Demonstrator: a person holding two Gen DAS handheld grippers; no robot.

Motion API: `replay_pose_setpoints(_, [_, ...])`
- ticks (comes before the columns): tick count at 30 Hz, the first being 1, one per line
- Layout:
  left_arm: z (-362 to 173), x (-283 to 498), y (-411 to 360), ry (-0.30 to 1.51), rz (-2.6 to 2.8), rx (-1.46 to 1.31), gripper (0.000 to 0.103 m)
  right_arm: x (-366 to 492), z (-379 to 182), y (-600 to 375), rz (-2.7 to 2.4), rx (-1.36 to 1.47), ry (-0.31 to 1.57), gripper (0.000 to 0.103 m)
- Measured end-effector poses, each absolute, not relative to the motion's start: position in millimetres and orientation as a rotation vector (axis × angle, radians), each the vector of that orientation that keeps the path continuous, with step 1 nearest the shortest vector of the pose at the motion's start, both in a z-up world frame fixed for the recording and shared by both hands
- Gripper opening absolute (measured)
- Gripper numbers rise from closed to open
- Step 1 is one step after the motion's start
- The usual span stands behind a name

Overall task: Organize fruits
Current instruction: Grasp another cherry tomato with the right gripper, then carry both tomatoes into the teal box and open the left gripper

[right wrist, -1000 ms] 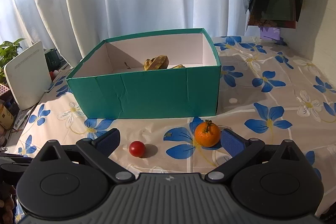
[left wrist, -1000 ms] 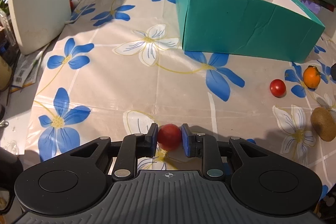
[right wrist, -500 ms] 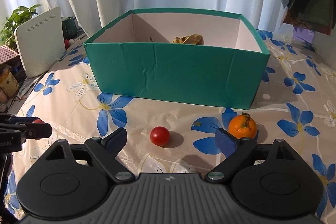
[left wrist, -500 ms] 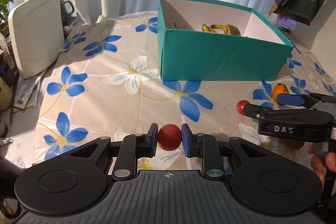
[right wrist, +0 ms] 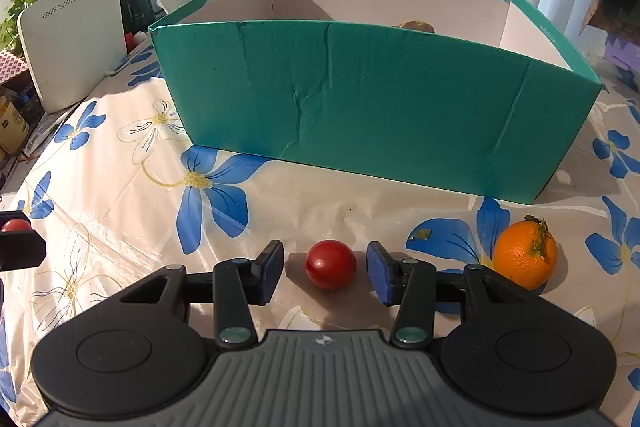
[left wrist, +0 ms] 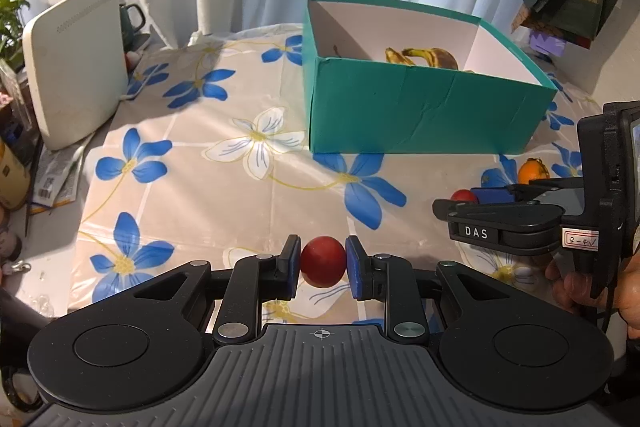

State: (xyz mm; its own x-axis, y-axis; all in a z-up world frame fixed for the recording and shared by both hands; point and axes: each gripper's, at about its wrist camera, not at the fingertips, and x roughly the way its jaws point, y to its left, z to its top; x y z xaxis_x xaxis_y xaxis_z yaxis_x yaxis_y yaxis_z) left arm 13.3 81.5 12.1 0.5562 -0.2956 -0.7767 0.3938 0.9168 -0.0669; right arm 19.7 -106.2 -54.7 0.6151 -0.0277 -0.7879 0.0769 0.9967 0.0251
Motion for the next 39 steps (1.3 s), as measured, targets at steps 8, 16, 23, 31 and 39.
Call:
replay_pose_setpoints(8, [14.4, 14.8, 77.3, 0.893, -0.414, 0.128, 0.027, 17.1, -54.4, -110.0, -0.065, 0.062, 0.888, 0.026])
replay_pose_setpoints(16, [27.1, 23.7, 66.8, 0.879, -0.415, 0.149, 0.027, 4.4, -40.7, -120.8, -0.089, 0.128, 0.852, 0.026])
replay_pose_setpoints(23, [58.7, 40.3, 35.0, 0.827, -0.442, 0.175, 0.027, -15.7, -11.9, -134.8, -0.141, 0.176, 0.762, 0.026])
replay_pose_setpoints(31, [94.7, 73.0, -8.3, 0.739, -0.453, 0.187, 0.028, -43.0, 10.7, -147.6, -0.206, 0.208, 0.690, 0.026])
replay_pose_setpoints(39, [95.0, 109.0, -42.3, 0.703, -0.423, 0.204, 0.028, -73.1, 21.0, -162.5, -0.296, 0.236, 0.656, 0.026])
